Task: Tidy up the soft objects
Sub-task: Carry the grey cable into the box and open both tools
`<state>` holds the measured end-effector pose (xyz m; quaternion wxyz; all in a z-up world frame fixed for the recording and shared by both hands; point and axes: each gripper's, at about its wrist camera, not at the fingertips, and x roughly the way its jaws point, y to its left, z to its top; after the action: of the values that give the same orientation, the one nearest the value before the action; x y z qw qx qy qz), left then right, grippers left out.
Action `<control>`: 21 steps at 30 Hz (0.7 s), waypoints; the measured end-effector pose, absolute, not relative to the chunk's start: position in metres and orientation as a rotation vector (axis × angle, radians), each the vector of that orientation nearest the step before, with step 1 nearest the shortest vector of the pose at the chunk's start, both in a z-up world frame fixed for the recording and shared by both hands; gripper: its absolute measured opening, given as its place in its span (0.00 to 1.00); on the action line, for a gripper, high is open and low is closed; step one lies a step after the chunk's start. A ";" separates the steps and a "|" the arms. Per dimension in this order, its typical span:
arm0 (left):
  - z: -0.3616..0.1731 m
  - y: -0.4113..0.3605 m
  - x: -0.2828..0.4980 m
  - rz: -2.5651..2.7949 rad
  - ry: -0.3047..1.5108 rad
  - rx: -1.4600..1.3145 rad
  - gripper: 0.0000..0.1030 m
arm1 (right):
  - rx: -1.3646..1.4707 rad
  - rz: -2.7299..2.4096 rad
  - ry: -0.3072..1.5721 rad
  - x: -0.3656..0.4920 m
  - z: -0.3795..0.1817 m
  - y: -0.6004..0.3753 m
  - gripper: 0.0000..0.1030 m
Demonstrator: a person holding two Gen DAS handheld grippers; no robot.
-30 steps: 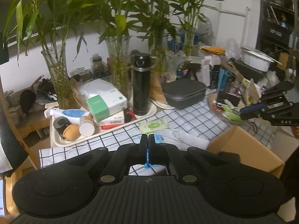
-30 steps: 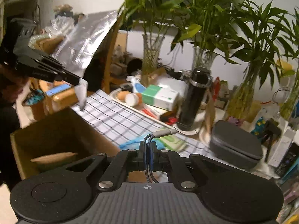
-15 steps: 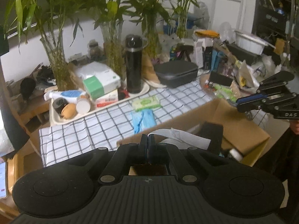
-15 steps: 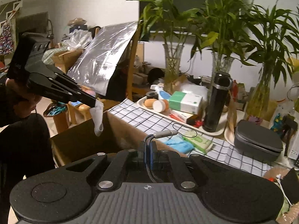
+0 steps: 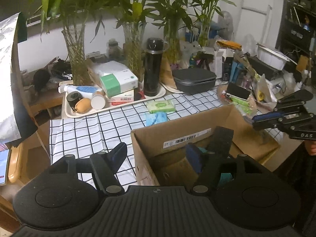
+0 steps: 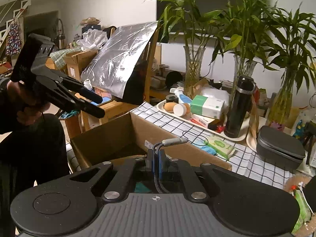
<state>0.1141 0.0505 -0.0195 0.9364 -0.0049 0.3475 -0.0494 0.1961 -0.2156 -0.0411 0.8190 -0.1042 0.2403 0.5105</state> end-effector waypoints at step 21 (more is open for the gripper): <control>-0.027 0.032 0.095 -0.049 0.730 0.063 0.63 | -0.414 1.182 0.543 0.176 -0.057 -0.166 0.77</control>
<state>0.0946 0.0319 -0.0269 0.9334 0.0310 0.3567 -0.0239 0.1759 -0.1656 -0.0568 0.7761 -0.1914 0.2509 0.5460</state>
